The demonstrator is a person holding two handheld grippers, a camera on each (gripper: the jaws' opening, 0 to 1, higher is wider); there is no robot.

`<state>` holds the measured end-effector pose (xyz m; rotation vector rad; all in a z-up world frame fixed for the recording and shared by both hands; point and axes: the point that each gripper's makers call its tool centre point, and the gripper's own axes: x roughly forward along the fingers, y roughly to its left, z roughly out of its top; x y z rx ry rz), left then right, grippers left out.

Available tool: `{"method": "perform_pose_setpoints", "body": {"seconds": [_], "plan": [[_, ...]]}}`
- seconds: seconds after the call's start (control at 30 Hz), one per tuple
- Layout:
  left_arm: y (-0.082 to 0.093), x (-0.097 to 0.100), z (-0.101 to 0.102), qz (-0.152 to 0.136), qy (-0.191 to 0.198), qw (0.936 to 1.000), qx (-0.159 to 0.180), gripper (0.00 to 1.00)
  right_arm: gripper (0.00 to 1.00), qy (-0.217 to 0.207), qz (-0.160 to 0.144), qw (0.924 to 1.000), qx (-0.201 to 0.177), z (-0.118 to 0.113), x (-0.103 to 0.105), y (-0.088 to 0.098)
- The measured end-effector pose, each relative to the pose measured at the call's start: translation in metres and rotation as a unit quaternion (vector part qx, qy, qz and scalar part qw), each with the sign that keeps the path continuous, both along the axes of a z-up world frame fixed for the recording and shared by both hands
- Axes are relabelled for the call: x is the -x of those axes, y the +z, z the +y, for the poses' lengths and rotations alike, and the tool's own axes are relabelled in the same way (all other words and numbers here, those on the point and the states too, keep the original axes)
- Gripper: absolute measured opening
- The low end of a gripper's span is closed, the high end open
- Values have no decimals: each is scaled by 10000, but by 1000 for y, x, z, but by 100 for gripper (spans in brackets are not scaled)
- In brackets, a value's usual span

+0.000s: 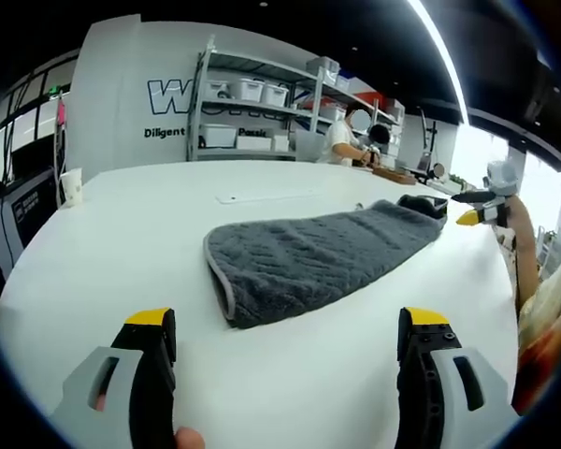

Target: Open the folded towel by lifting each exposed corner and separating the folded layers until the towel lies flat within the target outline without major curled edges

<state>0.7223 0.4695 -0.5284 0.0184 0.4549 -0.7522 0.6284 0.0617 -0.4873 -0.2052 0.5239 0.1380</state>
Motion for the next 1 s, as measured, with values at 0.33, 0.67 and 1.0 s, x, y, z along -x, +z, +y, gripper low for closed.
{"method": "perform_pose_setpoints", "body": {"seconds": [0.33,0.67,1.0], "plan": [[0,-3,2,-9,61,10000,12,97,99,550,-7,9985,41,35,4,-5],[2,-9,5,-72,199,9998,-16,96,99,827,-59,9965,67,52,11,-7],[3,-13,0,-9,200,9998,98,94,99,1072,0,9942,106,61,14,-16]]}}
